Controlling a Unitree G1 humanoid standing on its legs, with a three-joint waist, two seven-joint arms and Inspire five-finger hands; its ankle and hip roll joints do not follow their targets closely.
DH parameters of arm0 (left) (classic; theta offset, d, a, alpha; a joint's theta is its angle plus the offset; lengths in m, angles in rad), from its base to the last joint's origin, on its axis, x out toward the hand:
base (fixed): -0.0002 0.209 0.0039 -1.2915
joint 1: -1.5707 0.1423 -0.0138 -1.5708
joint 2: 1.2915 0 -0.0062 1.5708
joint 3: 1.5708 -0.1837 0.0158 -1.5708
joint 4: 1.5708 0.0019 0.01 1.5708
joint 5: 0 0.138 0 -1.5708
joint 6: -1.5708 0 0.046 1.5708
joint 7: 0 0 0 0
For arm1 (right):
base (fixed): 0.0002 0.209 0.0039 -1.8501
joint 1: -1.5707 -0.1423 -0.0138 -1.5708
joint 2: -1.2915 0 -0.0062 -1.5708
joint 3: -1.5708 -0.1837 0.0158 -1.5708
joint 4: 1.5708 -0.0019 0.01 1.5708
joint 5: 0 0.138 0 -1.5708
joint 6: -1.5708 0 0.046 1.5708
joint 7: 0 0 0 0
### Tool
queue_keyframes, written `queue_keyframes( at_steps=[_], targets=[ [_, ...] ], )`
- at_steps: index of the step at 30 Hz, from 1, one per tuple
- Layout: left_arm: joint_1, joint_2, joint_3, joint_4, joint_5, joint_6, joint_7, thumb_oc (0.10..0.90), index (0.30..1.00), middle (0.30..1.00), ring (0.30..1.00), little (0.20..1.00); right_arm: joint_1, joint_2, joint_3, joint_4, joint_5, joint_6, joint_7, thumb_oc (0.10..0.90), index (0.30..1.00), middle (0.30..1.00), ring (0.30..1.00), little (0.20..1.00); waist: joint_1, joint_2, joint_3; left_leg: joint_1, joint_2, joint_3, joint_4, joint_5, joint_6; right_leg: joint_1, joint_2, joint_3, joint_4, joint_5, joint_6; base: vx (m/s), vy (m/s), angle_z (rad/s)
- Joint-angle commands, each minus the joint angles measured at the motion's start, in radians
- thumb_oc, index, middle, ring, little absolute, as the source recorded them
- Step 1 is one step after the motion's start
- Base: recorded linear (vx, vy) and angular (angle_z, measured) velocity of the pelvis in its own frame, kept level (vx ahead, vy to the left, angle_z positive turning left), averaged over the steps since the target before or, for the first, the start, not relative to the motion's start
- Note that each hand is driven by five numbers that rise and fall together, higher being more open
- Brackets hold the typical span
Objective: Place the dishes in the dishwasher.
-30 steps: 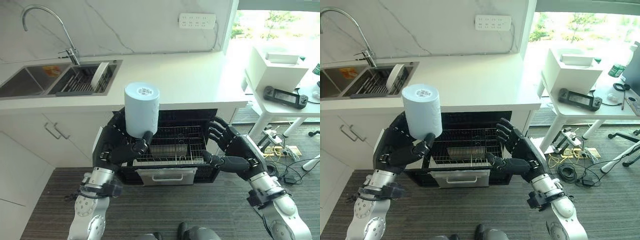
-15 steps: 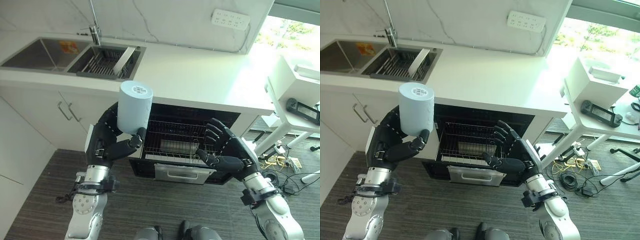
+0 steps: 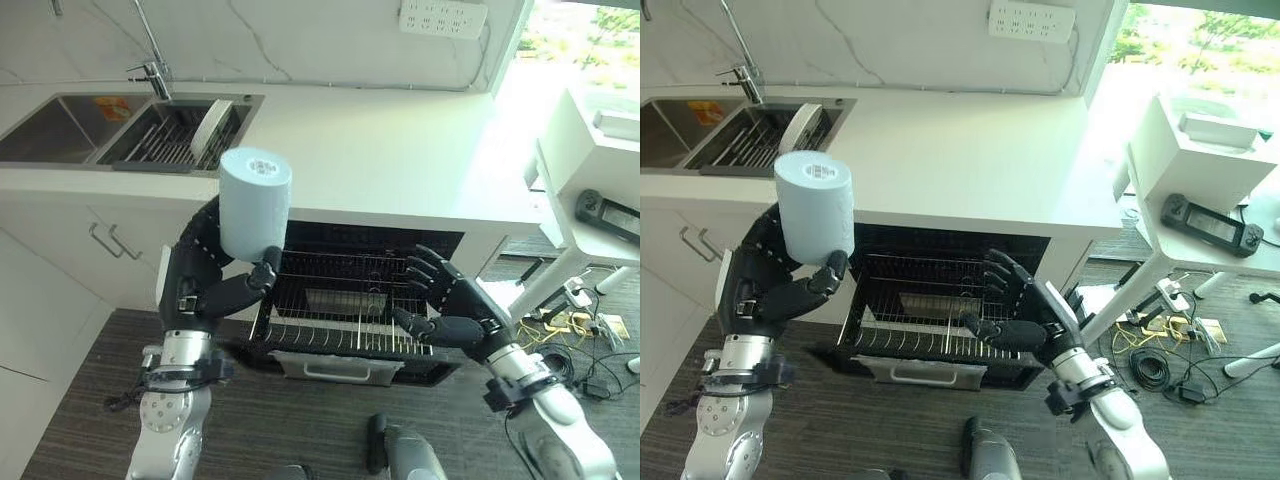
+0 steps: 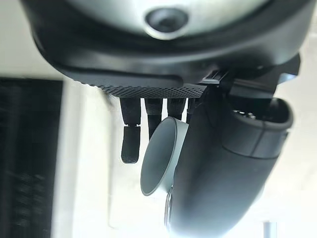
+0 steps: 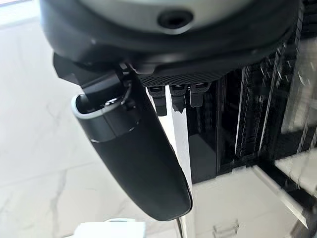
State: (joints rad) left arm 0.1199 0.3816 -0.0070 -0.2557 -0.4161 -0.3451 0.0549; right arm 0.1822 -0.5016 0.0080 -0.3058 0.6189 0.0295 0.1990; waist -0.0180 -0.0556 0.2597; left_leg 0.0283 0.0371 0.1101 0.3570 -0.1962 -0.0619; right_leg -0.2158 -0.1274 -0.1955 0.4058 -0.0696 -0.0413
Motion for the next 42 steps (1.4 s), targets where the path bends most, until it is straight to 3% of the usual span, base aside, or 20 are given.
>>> queue_keyframes(
  at_steps=[1, 5, 9, 14, 31, 42],
  targets=[
    [-0.074, 0.035, 0.008, -0.066, 0.032, -0.138, 0.027, 0.4, 0.3, 0.3, 0.3, 0.3, -0.096, 0.029, -0.017, -0.074, 0.107, -0.088, 0.019, 0.8, 0.9, 0.9, 0.9, 0.9, -0.004, 0.007, -0.08, -0.053, 0.039, 0.1, -0.057, -0.02, 0.031, 0.107, 0.002, -0.018, -0.106, -0.084, 0.142, 0.0, 0.113, -0.01],
    [-0.097, 0.036, -0.023, -0.034, 0.09, -0.144, 0.068, 0.4, 0.3, 0.3, 0.3, 0.3, -0.107, 0.035, -0.003, -0.076, 0.118, -0.078, 0.018, 0.8, 0.9, 0.9, 0.9, 0.9, -0.012, 0.021, -0.101, -0.079, 0.045, 0.062, -0.057, -0.043, 0.026, 0.1, -0.004, -0.027, -0.106, -0.085, 0.15, 0.0, 0.109, -0.08],
    [-0.131, 0.055, -0.032, 0.0, 0.139, -0.13, 0.065, 0.4, 0.3, 0.3, 0.3, 0.3, -0.104, 0.055, -0.003, -0.084, 0.156, -0.068, 0.032, 0.8, 0.9, 0.9, 0.9, 0.9, -0.028, 0.013, -0.119, -0.058, 0.052, 0.073, -0.057, -0.075, 0.022, 0.09, -0.031, -0.053, -0.106, -0.067, 0.174, 0.05, 0.054, 0.23],
    [-0.175, 0.078, -0.068, 0.063, 0.236, -0.147, 0.062, 0.4, 0.3, 0.3, 0.3, 0.3, -0.153, 0.088, 0.034, -0.088, 0.227, -0.073, 0.049, 0.8, 0.9, 0.9, 0.9, 0.9, -0.02, -0.001, -0.11, -0.037, 0.031, 0.054, -0.057, -0.104, 0.046, 0.083, -0.051, -0.072, -0.106, -0.04, 0.193, 0.03, 0.031, 0.12],
    [-0.222, 0.09, -0.213, 0.1, 0.25, -0.127, -0.002, 0.4, 0.3, 0.3, 0.3, 0.3, -0.254, 0.145, 0.127, -0.08, 0.287, -0.096, -0.043, 0.8, 0.9, 0.9, 0.9, 0.9, 0.02, -0.009, -0.118, -0.006, 0.02, 0.038, -0.057, -0.132, 0.076, 0.104, -0.074, -0.098, -0.106, -0.023, 0.215, 0.02, 0.002, 0.03],
    [-0.226, 0.085, -0.254, 0.079, 0.256, -0.117, 0.004, 0.4, 0.3, 0.3, 0.3, 0.3, -0.264, 0.171, 0.136, -0.053, 0.304, -0.085, -0.123, 0.8, 0.9, 0.9, 0.9, 0.9, 0.018, -0.01, -0.12, 0.009, 0.015, 0.031, -0.057, -0.144, 0.084, 0.105, -0.08, -0.104, -0.106, -0.016, 0.219, 0.0, 0.0, 0.0]
  ],
)
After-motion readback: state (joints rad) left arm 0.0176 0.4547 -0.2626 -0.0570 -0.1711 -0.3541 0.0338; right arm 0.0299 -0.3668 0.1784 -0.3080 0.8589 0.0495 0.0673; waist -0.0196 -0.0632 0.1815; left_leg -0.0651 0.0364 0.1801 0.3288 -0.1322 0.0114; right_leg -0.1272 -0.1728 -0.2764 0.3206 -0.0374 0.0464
